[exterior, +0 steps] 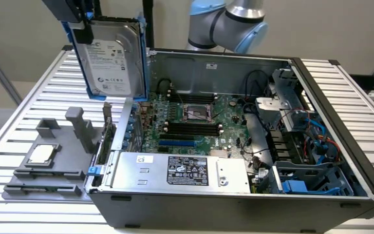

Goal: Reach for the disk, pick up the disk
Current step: 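Pick up the disk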

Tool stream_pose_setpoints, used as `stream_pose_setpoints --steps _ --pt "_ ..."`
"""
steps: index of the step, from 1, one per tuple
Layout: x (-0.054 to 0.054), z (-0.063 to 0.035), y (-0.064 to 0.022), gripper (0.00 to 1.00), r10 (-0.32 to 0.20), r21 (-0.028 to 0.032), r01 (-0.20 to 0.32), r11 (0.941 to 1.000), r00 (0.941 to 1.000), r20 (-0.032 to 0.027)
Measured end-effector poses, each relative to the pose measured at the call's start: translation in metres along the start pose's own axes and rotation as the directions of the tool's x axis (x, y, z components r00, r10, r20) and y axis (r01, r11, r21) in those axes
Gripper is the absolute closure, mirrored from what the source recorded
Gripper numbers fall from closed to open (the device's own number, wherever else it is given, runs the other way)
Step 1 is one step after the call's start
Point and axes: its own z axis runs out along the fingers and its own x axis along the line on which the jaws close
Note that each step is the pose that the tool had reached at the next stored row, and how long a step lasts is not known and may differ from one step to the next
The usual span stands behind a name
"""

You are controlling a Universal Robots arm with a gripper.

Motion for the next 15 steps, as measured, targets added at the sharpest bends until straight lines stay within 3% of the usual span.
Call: stream_pose_setpoints --steps 15 --pt "0.029 -0.0070 -0.0685 0.67 0.000 -0.0087 0.000 1.0000 1.0000 0.0001"
